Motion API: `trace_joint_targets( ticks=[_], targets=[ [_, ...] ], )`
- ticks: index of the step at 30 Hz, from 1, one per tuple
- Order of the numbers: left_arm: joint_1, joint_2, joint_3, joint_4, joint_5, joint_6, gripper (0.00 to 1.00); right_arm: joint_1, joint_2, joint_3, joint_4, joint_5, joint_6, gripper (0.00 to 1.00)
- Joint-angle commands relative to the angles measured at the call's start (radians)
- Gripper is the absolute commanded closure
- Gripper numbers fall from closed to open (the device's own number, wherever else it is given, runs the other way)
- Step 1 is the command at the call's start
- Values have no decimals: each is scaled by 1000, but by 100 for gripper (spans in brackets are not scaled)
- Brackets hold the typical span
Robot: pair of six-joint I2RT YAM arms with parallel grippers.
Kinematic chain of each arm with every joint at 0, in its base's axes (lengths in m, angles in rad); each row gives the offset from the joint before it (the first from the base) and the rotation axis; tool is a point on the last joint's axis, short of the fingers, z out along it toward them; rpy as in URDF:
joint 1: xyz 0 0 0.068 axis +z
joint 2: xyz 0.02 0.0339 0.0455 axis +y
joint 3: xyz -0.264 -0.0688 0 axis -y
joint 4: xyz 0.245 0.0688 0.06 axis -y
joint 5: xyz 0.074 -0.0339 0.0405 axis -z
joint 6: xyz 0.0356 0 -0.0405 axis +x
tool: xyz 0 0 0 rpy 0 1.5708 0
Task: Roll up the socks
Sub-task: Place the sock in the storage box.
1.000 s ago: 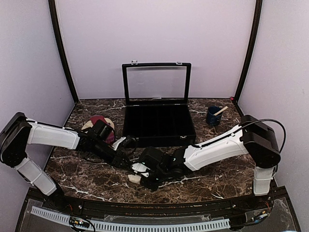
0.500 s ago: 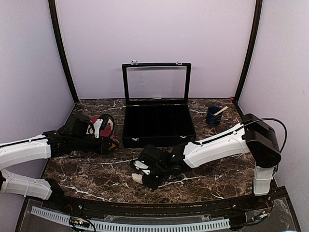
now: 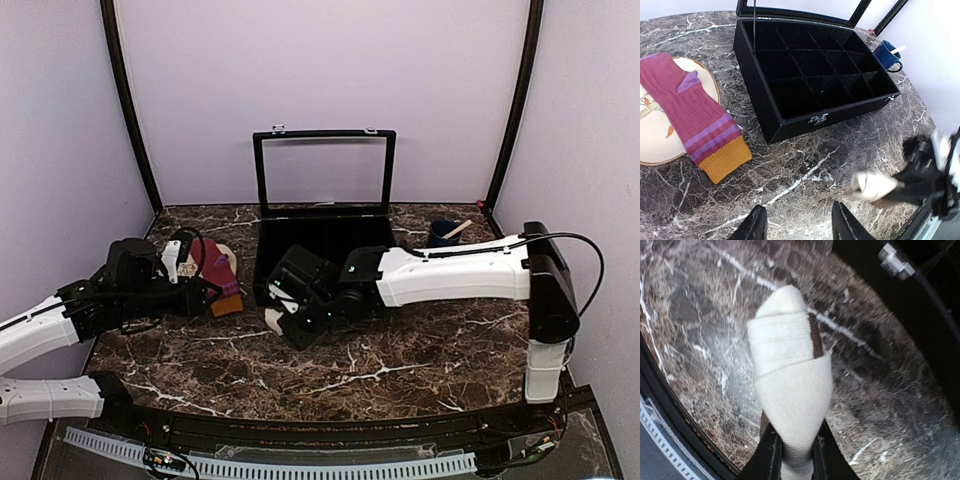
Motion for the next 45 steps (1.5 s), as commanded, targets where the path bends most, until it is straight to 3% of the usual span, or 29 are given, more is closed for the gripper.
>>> trace_joint_targets(
  ticks=[1,11,21,33,45],
  targets=[
    [4,-51,-9,-41,-14,1,54,-63,4,136,-92,103,8,100],
    [4,-87,-9,-79,-40,-10,54,-281,70,342,-145,119,-115,100],
    [4,-102,-1,-106,-83,-64,54,-433,151,316,-120,72,-251,100],
    [4,-28,-12,-45,-94,-99,55,-476,185,242,-177,-116,-357,100],
    [4,15,8,-27,-101,-74,55,-479,193,201,-228,-150,-392,100]
  ],
)
